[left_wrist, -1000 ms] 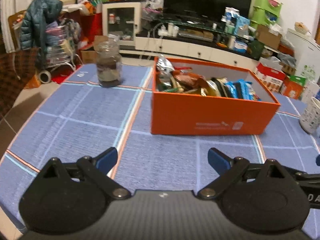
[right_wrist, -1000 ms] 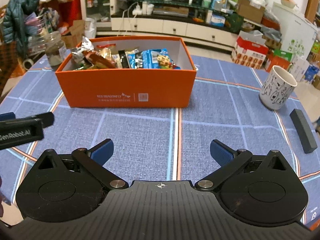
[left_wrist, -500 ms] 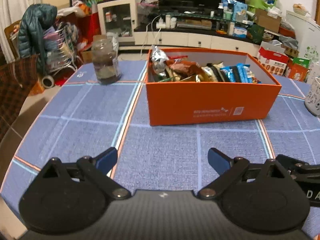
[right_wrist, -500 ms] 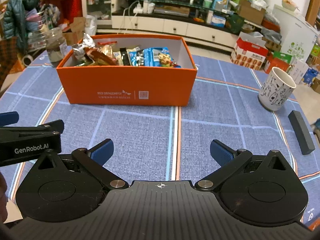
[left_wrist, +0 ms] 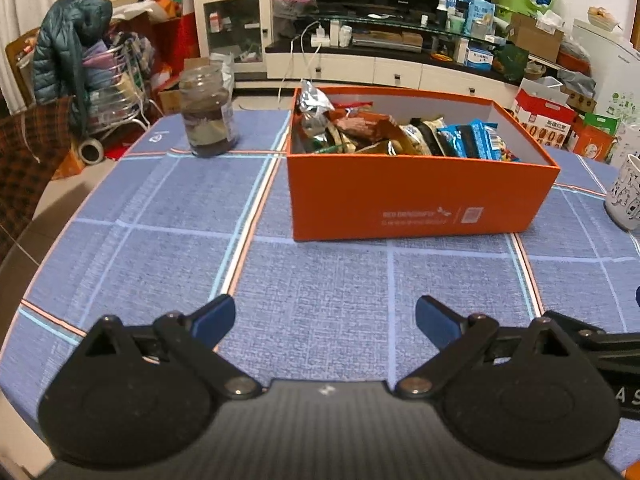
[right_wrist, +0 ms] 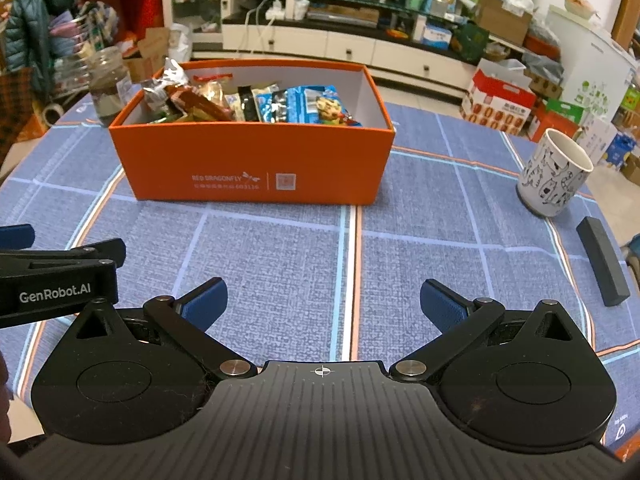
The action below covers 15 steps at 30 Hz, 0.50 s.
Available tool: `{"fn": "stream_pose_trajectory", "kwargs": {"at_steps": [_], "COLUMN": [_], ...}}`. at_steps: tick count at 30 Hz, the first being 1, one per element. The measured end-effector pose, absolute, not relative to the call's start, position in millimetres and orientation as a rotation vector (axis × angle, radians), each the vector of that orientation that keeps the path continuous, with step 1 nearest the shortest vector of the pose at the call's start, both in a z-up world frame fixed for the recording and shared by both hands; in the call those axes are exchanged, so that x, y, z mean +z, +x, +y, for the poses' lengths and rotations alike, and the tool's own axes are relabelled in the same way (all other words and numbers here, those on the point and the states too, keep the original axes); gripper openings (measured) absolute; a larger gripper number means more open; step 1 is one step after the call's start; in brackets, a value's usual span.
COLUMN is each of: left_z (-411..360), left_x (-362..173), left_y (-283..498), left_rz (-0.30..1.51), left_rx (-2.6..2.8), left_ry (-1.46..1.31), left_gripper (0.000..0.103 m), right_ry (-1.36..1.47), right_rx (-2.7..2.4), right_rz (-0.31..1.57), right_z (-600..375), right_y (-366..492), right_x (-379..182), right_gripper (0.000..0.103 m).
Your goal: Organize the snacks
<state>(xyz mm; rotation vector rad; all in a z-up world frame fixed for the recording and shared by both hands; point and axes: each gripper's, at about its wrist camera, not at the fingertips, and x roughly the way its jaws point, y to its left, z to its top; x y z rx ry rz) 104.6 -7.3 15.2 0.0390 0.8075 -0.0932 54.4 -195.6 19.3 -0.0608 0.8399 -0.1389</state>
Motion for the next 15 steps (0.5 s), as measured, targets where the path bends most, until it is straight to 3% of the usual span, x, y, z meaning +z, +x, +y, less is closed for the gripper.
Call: {"fn": "stream_pose_trajectory", "kwargs": {"at_steps": [15], "left_z": [-14.6], "left_x": [16.6], "left_y": [99.0], "left_rz": [0.771], "left_rx": [-0.079], "left_ry": [0.102], "left_gripper": [0.096], "right_ry": [-0.061], "right_rx": [-0.139], "right_rz": [0.845], "right_z": [-195.3], "right_y": [55.6], "right_x": [17.6], "right_gripper": [0.096]}}
